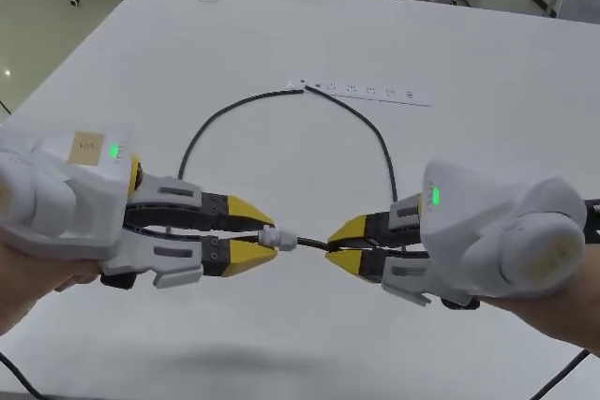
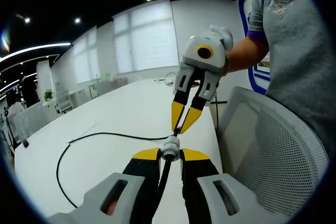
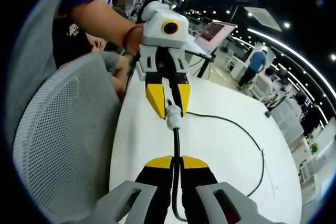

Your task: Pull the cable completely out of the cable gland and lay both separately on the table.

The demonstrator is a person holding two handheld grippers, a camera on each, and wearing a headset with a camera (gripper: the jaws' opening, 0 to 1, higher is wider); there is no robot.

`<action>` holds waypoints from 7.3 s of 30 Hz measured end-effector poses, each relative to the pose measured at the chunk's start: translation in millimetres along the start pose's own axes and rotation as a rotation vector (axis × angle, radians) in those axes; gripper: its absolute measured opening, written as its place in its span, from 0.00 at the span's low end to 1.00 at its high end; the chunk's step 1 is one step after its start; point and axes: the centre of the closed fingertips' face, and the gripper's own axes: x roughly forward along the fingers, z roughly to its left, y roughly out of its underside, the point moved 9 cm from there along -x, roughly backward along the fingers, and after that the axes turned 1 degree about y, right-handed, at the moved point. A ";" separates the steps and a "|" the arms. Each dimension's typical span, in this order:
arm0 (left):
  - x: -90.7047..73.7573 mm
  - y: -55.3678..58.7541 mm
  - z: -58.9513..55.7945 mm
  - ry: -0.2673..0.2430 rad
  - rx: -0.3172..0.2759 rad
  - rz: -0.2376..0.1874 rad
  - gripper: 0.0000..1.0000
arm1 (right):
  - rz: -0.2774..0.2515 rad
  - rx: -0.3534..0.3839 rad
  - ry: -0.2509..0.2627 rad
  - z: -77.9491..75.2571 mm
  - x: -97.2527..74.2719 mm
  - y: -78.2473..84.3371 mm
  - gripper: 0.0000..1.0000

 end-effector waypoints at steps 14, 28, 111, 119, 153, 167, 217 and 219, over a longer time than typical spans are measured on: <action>-2.3 5.6 2.6 -0.010 0.000 0.022 0.15 | 0.054 0.041 -0.001 -1.9 -0.8 29.2 0.00; -9.2 8.2 2.1 -0.019 0.000 0.035 0.15 | 0.125 0.088 -0.023 -1.7 4.4 63.1 0.00; 2.6 11.8 1.2 -0.018 0.003 0.069 0.15 | -0.016 0.055 -0.036 0.1 9.5 8.0 0.00; -4.8 17.0 2.3 -0.034 -0.013 0.073 0.15 | 0.034 0.074 -0.029 0.1 4.0 27.5 0.00; -6.9 23.4 -0.6 -0.042 -0.020 0.104 0.15 | 0.117 0.136 -0.052 2.3 6.4 64.2 0.00; 0.0 27.1 1.7 -0.064 -0.039 0.145 0.15 | 0.082 0.180 -0.056 2.9 8.0 52.0 0.10; 11.4 19.4 -4.2 -0.007 -0.009 0.132 0.15 | -0.002 0.016 -0.109 5.0 24.3 -3.6 0.00; 9.4 20.6 -3.2 -0.012 -0.007 0.138 0.15 | 0.014 0.012 -0.102 4.5 22.1 1.5 0.00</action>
